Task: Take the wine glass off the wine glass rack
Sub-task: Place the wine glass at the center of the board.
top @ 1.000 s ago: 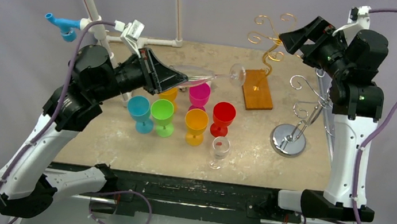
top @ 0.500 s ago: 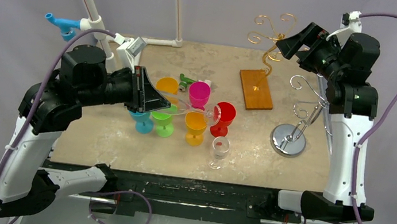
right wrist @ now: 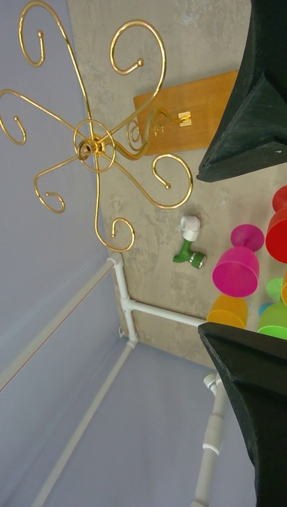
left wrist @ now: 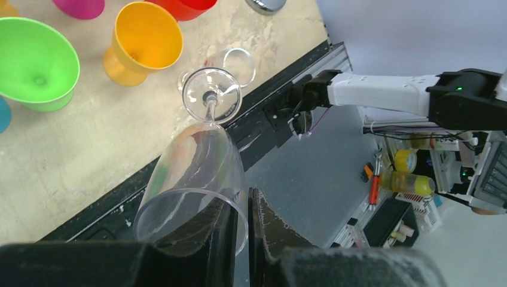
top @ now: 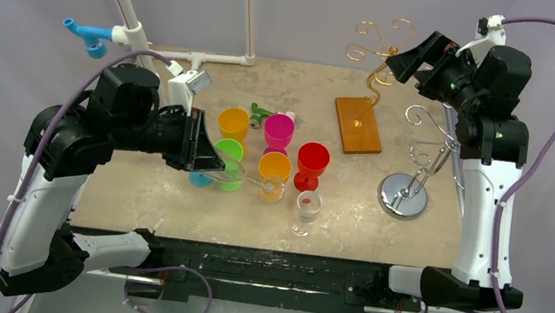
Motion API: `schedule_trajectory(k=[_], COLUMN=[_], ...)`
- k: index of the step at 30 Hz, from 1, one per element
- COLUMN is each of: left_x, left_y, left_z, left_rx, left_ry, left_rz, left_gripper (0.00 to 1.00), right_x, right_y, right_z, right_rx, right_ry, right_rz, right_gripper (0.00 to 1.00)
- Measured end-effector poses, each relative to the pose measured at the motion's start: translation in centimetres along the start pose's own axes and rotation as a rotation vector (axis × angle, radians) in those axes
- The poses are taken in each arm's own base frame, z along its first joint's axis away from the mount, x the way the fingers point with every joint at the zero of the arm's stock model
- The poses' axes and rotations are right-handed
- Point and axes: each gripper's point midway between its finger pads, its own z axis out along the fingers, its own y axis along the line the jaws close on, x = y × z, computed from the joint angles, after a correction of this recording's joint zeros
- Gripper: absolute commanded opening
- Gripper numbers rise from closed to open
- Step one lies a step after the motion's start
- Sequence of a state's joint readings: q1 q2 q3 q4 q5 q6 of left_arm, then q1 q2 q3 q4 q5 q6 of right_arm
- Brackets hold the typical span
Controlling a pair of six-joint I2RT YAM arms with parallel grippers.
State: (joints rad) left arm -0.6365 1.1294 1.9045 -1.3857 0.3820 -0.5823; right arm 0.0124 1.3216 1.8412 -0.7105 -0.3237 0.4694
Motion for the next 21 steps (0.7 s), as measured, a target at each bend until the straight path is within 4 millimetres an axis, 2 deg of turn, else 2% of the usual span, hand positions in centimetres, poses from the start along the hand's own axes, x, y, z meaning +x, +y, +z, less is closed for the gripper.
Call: schedule_trajectory(k=[7, 14, 17, 21], left_x=[2.0, 4.2, 5.3, 7.1], left_y=[3.1, 6.6, 7.6, 8.0], left_z=[1.8, 4.9, 6.3, 8.7], left_rx=[-0.105, -0.218, -0.262, -0.305], left_ry=[0.089, 0.196, 0.239, 0.302], left_rz=[-0.02, -0.033, -0.014, 0.042], left_gripper=[0.0, 0.0, 0.0, 0.0], right_x=[0.1, 1.4, 1.6, 1.7], right_y=[-0.2, -1.1, -1.3, -1.3], right_z=[0.2, 1.0, 1.2, 1.3], right_rx=[0.0, 0.012, 0.013, 0.01], right_ry=[0.001, 0.03, 0.034, 0.035], right_rz=[-0.013, -0.011, -0.012, -0.014], right_gripper=[0.99, 0.99, 0.99, 0.99])
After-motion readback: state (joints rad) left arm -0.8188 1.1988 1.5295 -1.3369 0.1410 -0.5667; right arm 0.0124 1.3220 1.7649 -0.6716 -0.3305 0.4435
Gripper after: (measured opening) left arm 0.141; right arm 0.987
